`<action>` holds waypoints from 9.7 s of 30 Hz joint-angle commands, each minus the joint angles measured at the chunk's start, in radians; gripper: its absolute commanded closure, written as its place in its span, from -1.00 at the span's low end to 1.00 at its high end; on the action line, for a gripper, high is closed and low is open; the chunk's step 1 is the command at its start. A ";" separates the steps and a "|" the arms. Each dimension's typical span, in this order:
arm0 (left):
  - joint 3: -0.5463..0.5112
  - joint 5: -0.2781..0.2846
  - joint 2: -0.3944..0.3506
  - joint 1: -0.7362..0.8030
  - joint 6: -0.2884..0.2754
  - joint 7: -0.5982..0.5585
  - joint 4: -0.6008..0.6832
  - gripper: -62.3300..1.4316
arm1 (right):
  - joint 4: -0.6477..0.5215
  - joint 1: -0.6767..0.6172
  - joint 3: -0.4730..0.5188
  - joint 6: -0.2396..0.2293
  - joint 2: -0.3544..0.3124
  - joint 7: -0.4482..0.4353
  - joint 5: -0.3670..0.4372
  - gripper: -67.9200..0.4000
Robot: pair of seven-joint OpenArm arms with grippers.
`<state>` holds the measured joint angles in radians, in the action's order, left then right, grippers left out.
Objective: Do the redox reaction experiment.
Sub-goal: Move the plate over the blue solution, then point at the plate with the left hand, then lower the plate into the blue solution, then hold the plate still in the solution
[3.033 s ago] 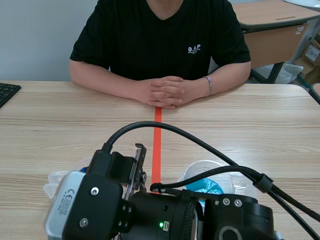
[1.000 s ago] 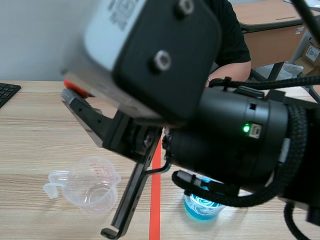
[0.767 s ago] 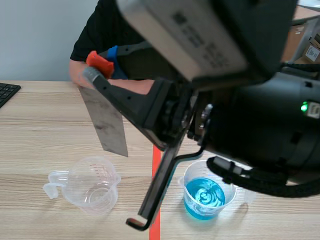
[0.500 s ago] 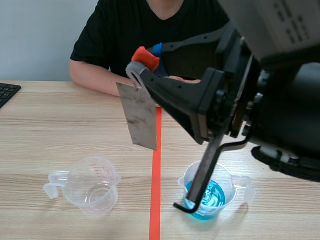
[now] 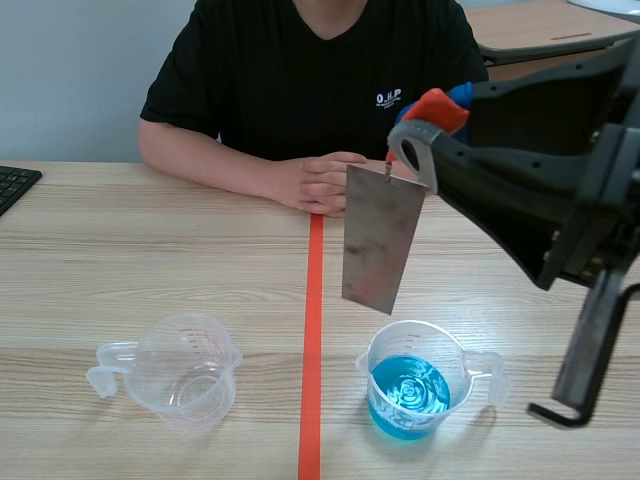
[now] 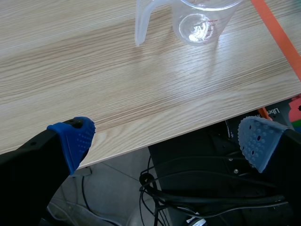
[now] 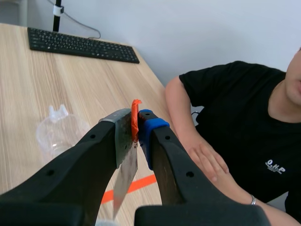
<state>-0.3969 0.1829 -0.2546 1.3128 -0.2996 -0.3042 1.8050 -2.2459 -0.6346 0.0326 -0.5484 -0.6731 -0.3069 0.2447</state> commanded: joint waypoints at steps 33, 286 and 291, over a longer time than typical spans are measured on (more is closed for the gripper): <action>0.005 0.007 0.007 -0.004 -0.003 -0.013 0.007 -1.00 | -0.019 -0.218 0.307 -0.104 -0.005 -0.126 -0.013 0.94; 0.159 -0.038 -0.040 -0.166 0.226 0.227 -0.003 0.78 | 0.508 0.153 -0.139 -0.175 0.053 -0.240 -0.201 0.94; 0.159 -0.038 -0.040 -0.166 0.226 0.227 -0.003 0.78 | 0.508 0.153 -0.138 -0.175 0.053 -0.240 -0.201 0.94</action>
<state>-0.2424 0.1390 -0.2966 1.1469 -0.0746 -0.0700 1.7866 -1.7378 -0.4934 -0.1062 -0.7219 -0.6201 -0.5491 0.0410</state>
